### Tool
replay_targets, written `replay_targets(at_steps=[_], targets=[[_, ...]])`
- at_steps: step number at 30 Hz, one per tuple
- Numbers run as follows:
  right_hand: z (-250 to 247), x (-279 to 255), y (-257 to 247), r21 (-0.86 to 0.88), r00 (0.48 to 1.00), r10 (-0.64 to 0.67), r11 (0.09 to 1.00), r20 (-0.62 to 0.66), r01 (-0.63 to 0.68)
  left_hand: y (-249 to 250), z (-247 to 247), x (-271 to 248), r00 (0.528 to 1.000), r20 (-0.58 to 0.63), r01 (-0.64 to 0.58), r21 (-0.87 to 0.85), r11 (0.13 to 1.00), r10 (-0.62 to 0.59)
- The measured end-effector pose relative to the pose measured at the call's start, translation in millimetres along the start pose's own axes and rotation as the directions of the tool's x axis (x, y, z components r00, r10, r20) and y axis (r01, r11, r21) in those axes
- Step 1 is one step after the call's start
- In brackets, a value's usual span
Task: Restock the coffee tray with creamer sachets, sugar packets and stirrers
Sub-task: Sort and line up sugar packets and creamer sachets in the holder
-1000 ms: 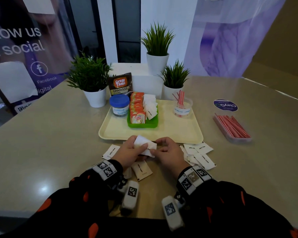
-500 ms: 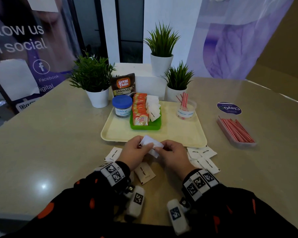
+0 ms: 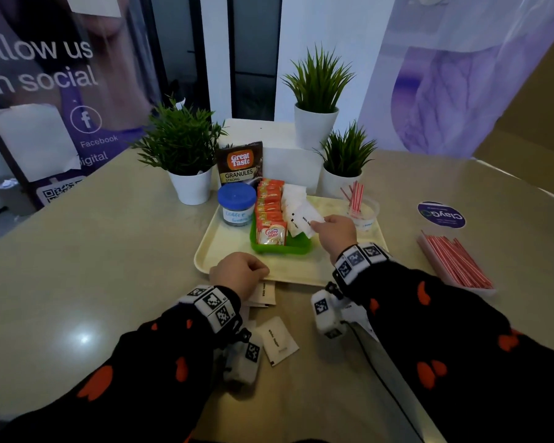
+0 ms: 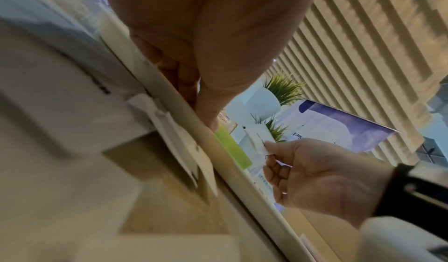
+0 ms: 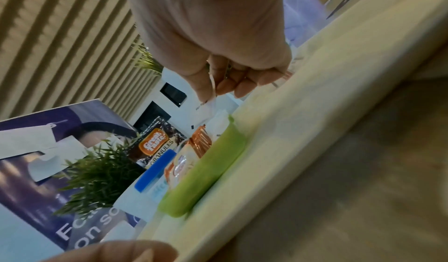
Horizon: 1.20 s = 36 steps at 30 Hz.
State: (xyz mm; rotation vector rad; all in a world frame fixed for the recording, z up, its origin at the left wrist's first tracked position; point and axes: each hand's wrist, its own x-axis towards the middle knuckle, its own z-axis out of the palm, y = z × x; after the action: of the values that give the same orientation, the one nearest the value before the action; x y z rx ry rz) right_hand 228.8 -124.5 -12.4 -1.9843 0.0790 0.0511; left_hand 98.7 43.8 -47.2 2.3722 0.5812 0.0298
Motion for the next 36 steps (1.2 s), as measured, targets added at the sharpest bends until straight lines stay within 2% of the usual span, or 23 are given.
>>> replay_targets(at_steps=[5,11,17,22,24,26,28,30,33,36], targets=[[20,19,-7,-0.198,0.998,0.045,0.98,0.034,-0.037,-6,4,2,1.0,0.008,-0.017,-0.059,0.998,0.018],[32,24,-3,-0.368,0.999,-0.036,0.929,0.027,0.043,-2,2,-1,1.0,0.017,-0.013,-0.018,1.0,0.013],[21,18,2,-0.27,0.996,-0.082,0.96,-0.02,0.073,1,1,-5,1.0,0.01,-0.008,0.0,1.0,0.008],[9,-11,6,-0.17,0.988,-0.155,0.973,0.03,0.157,4,0,-10,1.0,0.023,-0.006,-0.031,0.999,0.007],[6,-30,5,-0.175,0.972,-0.219,0.957,0.086,0.232,3,-2,-12,1.0,0.016,-0.023,-0.112,0.993,0.025],[4,-51,3,-0.182,0.942,-0.257,0.937,0.217,0.298,1,-8,-15,0.998,-0.043,-0.042,-0.17,0.985,0.036],[3,-70,-1,-0.269,0.903,-0.221,0.904,0.368,0.331,-1,-17,-20,0.993,-0.114,-0.031,-0.149,0.988,0.014],[5,-84,-1,-0.413,0.881,-0.129,0.846,0.455,0.337,-5,-26,-29,0.993,-0.113,0.02,-0.073,0.997,-0.028],[14,-98,6,-0.53,0.879,-0.03,0.788,0.475,0.314,-7,-33,-43,0.994,-0.013,0.112,0.085,0.99,-0.111],[26,-105,12,-0.574,0.897,-0.014,0.764,0.442,0.294,-7,-35,-50,0.988,0.045,0.142,0.133,0.981,-0.149]])
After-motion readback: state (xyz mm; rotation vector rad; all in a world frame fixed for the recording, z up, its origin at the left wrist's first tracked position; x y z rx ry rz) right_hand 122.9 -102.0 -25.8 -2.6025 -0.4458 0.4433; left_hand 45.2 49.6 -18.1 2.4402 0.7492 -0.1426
